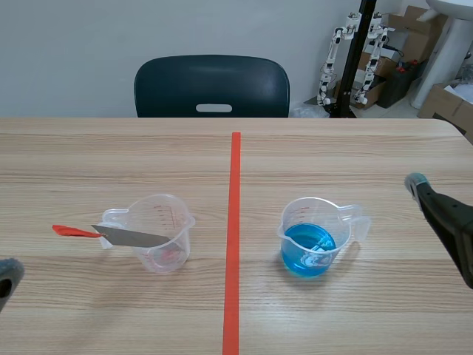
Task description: Do the redox reaction experiment. lift the metal plate out of the left beaker
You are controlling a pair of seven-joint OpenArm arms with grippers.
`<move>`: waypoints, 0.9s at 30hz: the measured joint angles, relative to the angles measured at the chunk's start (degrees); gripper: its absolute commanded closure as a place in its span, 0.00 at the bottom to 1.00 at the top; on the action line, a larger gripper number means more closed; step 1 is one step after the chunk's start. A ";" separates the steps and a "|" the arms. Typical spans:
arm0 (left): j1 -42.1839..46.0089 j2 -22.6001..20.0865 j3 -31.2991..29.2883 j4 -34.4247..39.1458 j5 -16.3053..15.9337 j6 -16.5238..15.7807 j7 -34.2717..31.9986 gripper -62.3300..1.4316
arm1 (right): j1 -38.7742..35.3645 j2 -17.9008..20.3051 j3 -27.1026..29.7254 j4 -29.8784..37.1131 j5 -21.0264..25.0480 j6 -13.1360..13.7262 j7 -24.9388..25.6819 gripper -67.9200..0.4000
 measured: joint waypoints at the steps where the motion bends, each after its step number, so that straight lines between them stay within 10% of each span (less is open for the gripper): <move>1: 0.00 0.00 0.00 0.00 0.00 0.00 0.00 0.13 | 0.00 0.00 0.00 0.00 0.00 0.00 0.00 0.00; 27: -2.08 0.00 0.00 -0.02 -0.17 0.00 6.62 0.13 | 0.00 0.02 0.00 0.00 0.00 0.92 0.02 0.00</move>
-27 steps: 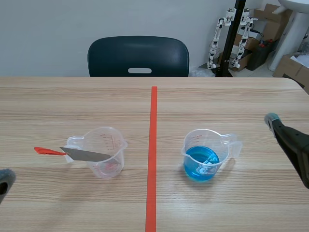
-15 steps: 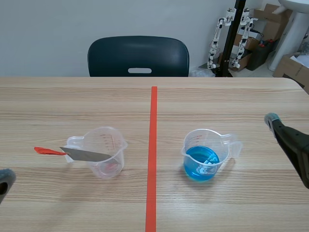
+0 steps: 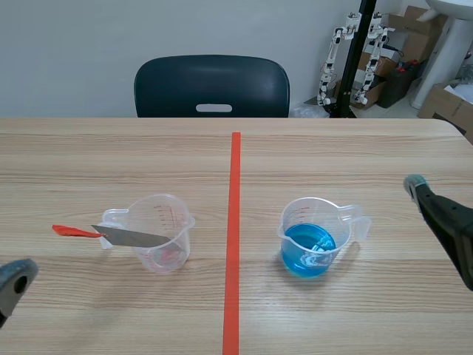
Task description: Do the redox reaction experiment. lift the metal plate out of the left beaker
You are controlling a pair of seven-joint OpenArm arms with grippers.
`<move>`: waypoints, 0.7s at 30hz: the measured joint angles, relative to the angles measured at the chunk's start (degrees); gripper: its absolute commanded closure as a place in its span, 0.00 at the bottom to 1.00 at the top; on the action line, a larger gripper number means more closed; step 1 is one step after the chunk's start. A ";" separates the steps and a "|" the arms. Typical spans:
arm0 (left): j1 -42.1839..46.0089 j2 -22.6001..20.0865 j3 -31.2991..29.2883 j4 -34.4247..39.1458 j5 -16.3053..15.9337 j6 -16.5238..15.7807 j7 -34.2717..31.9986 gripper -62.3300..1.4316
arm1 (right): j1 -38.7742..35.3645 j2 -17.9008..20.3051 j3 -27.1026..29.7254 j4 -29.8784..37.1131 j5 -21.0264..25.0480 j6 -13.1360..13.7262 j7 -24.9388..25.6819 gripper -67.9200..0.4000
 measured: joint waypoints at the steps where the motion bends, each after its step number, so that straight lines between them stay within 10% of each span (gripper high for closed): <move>1: 0.00 0.00 0.00 0.00 0.00 -0.02 0.00 0.13 | 0.00 0.17 0.00 0.00 0.00 0.55 0.04 0.00; 11: 0.00 0.00 0.00 0.00 -0.24 -0.04 -1.62 0.13 | 6.32 4.11 -0.44 -1.62 3.93 7.96 0.66 0.00; 21: -0.42 0.02 0.00 -8.28 -0.22 -0.66 -12.48 0.13 | 18.49 3.96 -13.77 -13.11 0.31 13.99 4.20 0.00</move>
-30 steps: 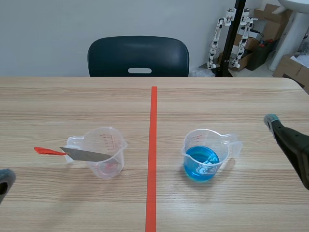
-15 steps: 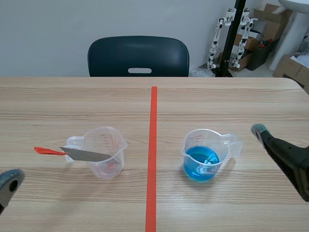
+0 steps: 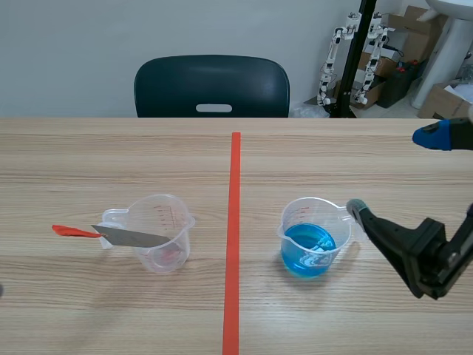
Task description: Do the redox reaction experiment. lift the metal plate out of the left beaker
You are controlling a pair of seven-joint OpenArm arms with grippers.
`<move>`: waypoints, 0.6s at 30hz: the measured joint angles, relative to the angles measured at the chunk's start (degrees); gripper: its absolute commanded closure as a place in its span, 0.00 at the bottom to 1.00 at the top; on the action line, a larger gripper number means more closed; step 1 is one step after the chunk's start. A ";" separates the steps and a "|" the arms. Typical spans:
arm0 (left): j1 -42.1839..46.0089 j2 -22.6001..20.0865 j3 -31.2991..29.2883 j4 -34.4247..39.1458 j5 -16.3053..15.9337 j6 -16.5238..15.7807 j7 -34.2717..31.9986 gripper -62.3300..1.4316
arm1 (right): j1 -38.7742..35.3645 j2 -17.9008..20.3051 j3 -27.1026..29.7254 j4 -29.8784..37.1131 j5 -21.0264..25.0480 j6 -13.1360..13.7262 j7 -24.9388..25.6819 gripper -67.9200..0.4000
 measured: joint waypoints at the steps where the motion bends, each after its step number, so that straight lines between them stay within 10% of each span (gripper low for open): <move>1: -0.59 0.11 0.00 -2.60 -0.02 -1.11 -1.81 0.13 | 0.76 0.00 -1.64 -0.55 -2.05 0.17 0.90 0.00; 8: -9.62 0.13 0.07 -22.75 -0.02 -8.61 -10.88 0.13 | 11.19 0.02 -12.52 -2.43 -5.44 0.63 1.44 0.00; 18: -19.96 0.15 6.60 -48.24 0.02 -8.46 -26.95 0.13 | 33.46 0.02 -33.51 -8.87 -5.31 0.66 -4.57 0.00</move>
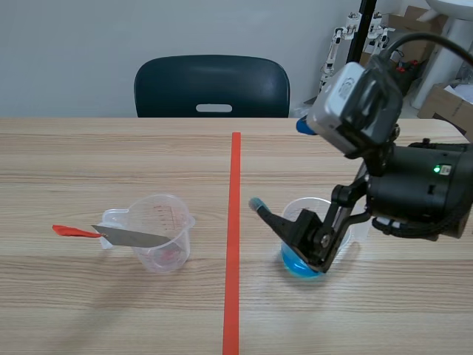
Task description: Do the redox reaction experiment. lift the metal plate out of the left beaker
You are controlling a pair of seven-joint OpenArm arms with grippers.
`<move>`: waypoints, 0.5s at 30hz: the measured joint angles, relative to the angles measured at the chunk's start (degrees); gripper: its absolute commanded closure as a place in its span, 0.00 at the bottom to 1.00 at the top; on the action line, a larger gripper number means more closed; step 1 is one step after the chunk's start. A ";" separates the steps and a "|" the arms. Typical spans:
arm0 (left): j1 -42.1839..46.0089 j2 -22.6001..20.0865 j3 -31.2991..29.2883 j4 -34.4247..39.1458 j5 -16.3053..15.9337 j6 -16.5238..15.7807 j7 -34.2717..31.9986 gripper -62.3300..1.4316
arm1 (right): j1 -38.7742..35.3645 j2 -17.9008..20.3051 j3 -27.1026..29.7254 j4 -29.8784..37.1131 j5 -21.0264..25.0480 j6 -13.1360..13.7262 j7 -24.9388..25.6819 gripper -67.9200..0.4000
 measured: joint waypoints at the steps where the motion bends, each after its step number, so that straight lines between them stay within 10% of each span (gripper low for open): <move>1: -0.94 -0.02 0.63 -2.67 0.04 0.00 -1.88 0.13 | 1.46 0.00 -2.34 -0.46 0.00 -0.02 -0.15 0.00; 15: -12.39 6.49 6.47 -27.82 0.07 0.70 -8.22 0.13 | 15.74 -3.80 -20.79 -4.55 -2.58 -1.99 -3.74 0.00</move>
